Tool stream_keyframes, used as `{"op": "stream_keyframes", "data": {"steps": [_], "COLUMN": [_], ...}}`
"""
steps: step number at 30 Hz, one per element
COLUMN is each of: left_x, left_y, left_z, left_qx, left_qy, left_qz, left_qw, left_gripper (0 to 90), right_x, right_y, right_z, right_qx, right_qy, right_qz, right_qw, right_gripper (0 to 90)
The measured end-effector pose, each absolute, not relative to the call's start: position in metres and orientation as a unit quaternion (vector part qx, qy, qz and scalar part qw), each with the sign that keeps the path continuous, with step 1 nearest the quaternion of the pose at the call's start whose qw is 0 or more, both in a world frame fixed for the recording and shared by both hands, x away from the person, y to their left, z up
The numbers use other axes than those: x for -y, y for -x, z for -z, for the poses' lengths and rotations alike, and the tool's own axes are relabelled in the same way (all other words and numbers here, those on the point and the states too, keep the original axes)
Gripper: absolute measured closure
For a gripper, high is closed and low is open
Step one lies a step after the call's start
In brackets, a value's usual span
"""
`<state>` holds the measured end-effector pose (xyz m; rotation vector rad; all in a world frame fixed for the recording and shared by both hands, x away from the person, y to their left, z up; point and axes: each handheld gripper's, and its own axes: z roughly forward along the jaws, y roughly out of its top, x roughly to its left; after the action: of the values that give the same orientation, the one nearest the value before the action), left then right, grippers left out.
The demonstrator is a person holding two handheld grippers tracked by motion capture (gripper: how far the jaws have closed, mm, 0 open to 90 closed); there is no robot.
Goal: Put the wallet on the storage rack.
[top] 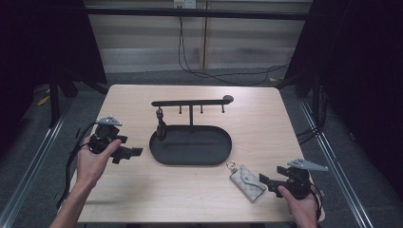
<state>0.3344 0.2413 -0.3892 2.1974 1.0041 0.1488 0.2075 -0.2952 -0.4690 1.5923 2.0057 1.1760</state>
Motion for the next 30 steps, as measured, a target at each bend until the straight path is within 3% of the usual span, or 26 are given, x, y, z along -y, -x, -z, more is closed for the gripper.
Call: {"op": "stream_keyframes", "data": {"steps": [8, 24, 27, 30], "left_x": [-0.248, -0.262, -0.271, -0.273], "left_y": [-0.309, -0.248, -0.241, -0.237], "left_z": [0.400, 0.433, 0.441, 0.445], "left_qx": [-0.401, -0.391, -0.396, -0.390], "left_qy": [-0.827, -0.815, -0.799, -0.799], "left_qz": [-0.083, -0.087, -0.061, -0.081], "left_qw": [0.385, 0.418, 0.448, 0.450], "left_gripper": [19.0, 18.9, 19.0, 19.3], "right_x": [0.294, 0.293, 0.292, 0.289], "right_y": [-0.209, -0.208, -0.207, -0.208], "right_z": [0.469, 0.464, 0.463, 0.461], "right_qx": [-0.702, -0.711, -0.713, -0.718], "right_qy": [-0.560, -0.550, -0.547, -0.542], "right_qz": [-0.409, -0.412, -0.413, -0.411], "right_qw": [0.160, 0.151, 0.148, 0.148], "right_gripper": [14.4, 16.3, 16.4, 18.5]}}
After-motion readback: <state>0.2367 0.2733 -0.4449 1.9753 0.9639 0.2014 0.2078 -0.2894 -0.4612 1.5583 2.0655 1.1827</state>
